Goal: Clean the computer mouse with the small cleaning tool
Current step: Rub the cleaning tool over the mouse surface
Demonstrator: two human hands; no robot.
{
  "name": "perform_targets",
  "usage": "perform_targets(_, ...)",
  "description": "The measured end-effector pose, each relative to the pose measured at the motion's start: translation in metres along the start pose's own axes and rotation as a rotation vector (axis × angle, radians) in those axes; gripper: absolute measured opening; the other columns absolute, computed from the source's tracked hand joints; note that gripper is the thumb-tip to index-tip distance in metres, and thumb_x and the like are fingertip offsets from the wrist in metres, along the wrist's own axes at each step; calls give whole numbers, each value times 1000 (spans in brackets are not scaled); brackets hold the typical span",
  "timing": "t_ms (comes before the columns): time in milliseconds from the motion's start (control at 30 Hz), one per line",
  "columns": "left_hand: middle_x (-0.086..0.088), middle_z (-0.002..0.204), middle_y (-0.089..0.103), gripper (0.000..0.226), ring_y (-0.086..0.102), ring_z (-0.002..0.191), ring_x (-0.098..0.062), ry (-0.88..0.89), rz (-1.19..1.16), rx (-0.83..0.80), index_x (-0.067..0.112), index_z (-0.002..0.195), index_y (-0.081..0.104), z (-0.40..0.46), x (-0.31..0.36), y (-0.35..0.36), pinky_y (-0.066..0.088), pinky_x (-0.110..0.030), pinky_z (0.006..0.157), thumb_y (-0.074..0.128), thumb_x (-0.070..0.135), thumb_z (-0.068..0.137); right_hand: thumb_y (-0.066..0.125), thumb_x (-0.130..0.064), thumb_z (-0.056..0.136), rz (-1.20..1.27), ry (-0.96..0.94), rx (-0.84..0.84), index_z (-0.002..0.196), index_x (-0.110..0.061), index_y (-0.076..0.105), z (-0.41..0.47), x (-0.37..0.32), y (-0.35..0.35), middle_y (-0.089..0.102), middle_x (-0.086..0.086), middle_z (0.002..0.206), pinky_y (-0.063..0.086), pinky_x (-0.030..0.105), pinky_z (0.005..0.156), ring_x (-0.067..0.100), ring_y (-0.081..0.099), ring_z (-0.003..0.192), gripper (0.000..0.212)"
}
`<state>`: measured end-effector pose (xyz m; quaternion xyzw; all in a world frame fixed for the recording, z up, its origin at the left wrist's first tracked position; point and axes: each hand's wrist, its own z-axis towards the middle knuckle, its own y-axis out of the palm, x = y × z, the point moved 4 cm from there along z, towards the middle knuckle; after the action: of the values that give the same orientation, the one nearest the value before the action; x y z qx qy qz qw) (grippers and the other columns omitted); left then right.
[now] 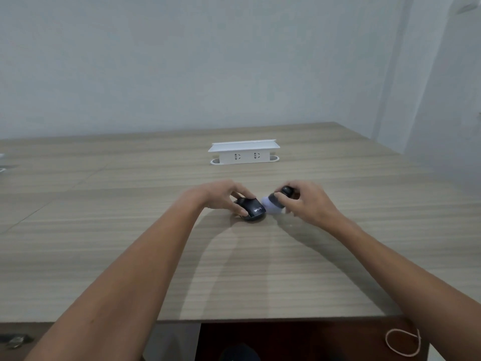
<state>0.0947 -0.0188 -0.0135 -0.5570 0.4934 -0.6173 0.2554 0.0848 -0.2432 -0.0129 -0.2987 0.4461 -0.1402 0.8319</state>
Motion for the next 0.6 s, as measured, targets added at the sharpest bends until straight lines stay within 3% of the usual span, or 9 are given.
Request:
perform_targets(100, 16, 134, 60, 54, 54, 126, -9, 19, 1, -10, 32, 132, 61, -2, 1, -1, 39, -34, 111, 79, 28, 81, 66, -17, 92, 96, -46, -134, 91, -10, 76, -5, -15, 11, 70, 4, 60, 51, 24, 49, 9, 61, 47, 12)
perform_targets(233, 11, 140, 58, 54, 52, 130, -11, 0, 11, -3, 28, 136, 58, -2, -1, 1, 36, -40, 115, 76, 29, 84, 67, -19, 86, -178, 6, -20, 82, -11, 74, 13, -1, 0, 68, -3, 65, 47, 27, 61, 8, 60, 57, 12)
perform_targets(400, 15, 138, 59, 52, 51, 131, -9, 17, 34, -8, 33, 137, 57, -4, -6, 3, 35, -42, 116, 71, 33, 87, 66, -18, 91, 54, -29, -160, 89, -12, 76, 1, -17, 8, 70, 5, 61, 49, 21, 51, 8, 58, 45, 12)
perform_targets(533, 12, 145, 54, 51, 49, 133, -9, 9, 75, 1, 28, 141, 54, -6, -4, 2, 33, -39, 118, 66, 32, 92, 66, -19, 87, -179, 2, -36, 83, -11, 75, 9, -1, -2, 69, -1, 64, 46, 25, 59, 6, 58, 54, 12)
perform_targets(600, 12, 144, 55, 48, 50, 132, -9, 24, 79, -7, 27, 141, 54, -7, -3, 3, 34, -38, 117, 63, 30, 94, 66, -18, 89, -44, 2, -36, 86, -12, 76, 6, -6, -4, 68, -2, 59, 47, 20, 53, 2, 58, 47, 12)
